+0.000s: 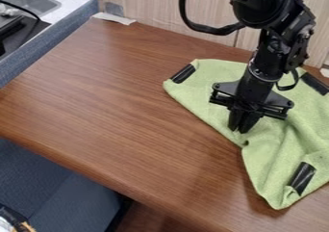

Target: Unfold the cloth from top right to bottom left

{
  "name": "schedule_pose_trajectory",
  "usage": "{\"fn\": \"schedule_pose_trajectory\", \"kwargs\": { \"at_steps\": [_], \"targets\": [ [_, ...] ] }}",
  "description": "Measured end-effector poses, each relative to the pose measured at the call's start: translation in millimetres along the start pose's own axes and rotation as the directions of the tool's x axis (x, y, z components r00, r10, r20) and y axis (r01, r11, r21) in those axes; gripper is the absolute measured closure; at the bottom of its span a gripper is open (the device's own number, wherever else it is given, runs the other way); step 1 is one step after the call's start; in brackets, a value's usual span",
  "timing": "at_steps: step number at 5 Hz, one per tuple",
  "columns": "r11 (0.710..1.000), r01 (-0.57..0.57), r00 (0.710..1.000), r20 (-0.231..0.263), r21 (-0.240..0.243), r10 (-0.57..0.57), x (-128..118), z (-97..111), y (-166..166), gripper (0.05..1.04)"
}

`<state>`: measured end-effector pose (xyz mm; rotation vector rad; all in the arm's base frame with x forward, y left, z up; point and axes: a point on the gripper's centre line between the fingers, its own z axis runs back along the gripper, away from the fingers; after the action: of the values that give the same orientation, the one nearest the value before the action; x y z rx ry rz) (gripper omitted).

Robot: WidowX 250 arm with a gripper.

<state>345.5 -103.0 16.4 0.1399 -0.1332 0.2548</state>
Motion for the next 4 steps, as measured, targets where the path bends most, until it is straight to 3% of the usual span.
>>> {"fn": "schedule_pose_trajectory", "kwargs": {
  "at_steps": [1,3,4],
  "targets": [
    [1.000,0.009,1.000,0.004,-0.004,-0.009,-0.3,-0.1,-1.4,1.024],
    [1.000,-0.011,1.000,0.027,-0.010,0.011,4.1,5.5,-2.2,1.029],
    [1.000,-0.002,0.996,0.084,-0.022,0.004,9.1,29.1,-5.9,1.029]
  ]
}}
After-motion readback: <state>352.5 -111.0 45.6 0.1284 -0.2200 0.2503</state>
